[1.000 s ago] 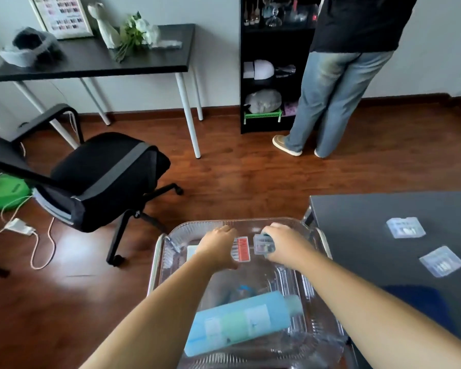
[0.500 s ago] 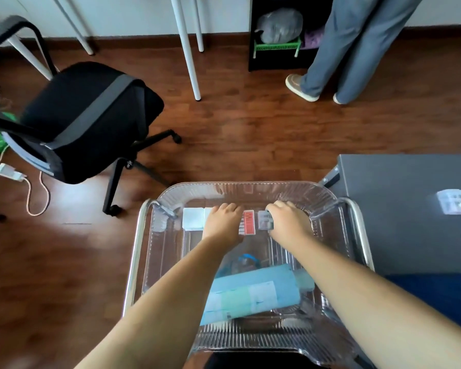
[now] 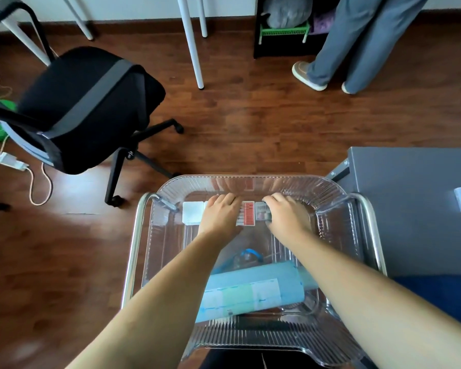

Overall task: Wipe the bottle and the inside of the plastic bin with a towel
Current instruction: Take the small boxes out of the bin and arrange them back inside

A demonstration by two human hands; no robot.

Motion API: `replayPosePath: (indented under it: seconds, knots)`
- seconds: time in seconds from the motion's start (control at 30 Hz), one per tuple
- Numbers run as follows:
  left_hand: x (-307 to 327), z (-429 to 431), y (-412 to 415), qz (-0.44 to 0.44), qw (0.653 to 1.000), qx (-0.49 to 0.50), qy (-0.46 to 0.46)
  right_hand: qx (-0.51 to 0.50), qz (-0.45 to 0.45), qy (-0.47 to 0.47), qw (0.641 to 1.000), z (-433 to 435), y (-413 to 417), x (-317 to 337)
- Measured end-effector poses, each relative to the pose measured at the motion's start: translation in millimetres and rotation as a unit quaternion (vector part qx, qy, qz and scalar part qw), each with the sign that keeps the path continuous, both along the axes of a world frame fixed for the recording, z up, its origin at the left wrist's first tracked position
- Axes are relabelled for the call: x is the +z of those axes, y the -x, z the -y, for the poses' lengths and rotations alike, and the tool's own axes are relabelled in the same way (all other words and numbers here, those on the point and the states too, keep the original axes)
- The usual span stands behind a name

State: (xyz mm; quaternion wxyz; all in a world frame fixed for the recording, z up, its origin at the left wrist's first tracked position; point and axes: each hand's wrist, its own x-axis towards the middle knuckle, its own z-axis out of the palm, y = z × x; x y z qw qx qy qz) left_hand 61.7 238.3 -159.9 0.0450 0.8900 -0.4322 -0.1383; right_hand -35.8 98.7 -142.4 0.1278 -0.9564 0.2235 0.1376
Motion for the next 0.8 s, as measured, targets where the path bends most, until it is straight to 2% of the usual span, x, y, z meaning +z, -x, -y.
replayPosePath:
  seconds: [0.4, 0.57, 0.8]
  knots:
    - [22, -6, 0, -0.036, 0.999, -0.001, -0.022, -0.008, 0.014, 0.005, 1.0, 4, 6, 15]
    - [74, -13, -11, -0.029, 0.999, -0.011, -0.012, -0.01, 0.032, 0.004, 0.999, 9, 10, 62]
    - [154, 19, -12, -0.016, 0.997, -0.038, 0.071, -0.029, 0.12, 0.015, 0.992, 34, 24, 140]
